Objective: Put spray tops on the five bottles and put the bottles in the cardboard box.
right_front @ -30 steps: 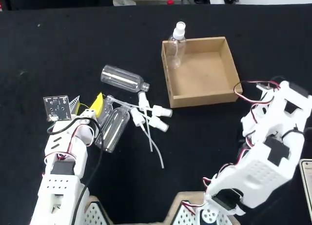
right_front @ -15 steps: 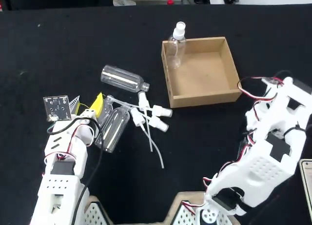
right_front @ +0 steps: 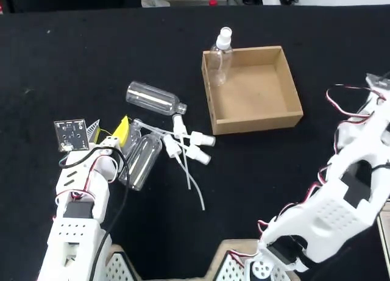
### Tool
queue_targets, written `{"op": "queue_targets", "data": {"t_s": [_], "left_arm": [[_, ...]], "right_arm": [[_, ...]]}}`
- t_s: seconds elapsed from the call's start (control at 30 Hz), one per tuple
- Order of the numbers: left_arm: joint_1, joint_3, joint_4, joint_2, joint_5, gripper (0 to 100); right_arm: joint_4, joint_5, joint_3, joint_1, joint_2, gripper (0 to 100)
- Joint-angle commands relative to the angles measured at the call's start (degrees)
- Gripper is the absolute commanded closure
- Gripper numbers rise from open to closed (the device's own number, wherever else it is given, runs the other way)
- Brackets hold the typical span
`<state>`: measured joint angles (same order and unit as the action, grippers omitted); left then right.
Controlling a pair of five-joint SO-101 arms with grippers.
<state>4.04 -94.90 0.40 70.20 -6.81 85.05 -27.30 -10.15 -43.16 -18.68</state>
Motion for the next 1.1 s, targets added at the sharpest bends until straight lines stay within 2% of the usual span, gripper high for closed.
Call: {"op": "queue_targets", "data": {"t_s": [0.0,0.1,0.2,0.3,0.43,0.57,0.77,1.07], "left_arm": [[-0.7,0.8,-1.6,0.8,0.4,77],[-0.7,0.8,-1.6,0.8,0.4,77],[-0.7,0.7,-1.6,0.8,0.4,77],[-0.7,0.7,-1.6,0.8,0.4,77],[-0.7,0.7,-1.6,0.8,0.4,77],[-0.7,0.7,-1.6,0.8,0.4,77],[-0.7,0.7,-1.6,0.8,0.4,77],[-0.7,0.9,-1.6,0.8,0.4,77]], "right_arm": [[-6.2,-0.2,4.4,-1.3,10.6,87.4],[-13.4,-0.1,14.9,-1.2,18.9,87.4],[-25.1,0.6,28.5,-1.0,28.8,87.4],[-37.3,4.5,39.8,-1.0,37.7,87.5],[-48.4,9.5,49.3,1.4,44.7,87.7],[-60.0,12.9,55.3,4.7,45.3,87.7],[-80.2,16.8,64.5,5.0,42.9,87.7],[-92.4,16.8,73.6,4.8,39.1,87.7]]}}
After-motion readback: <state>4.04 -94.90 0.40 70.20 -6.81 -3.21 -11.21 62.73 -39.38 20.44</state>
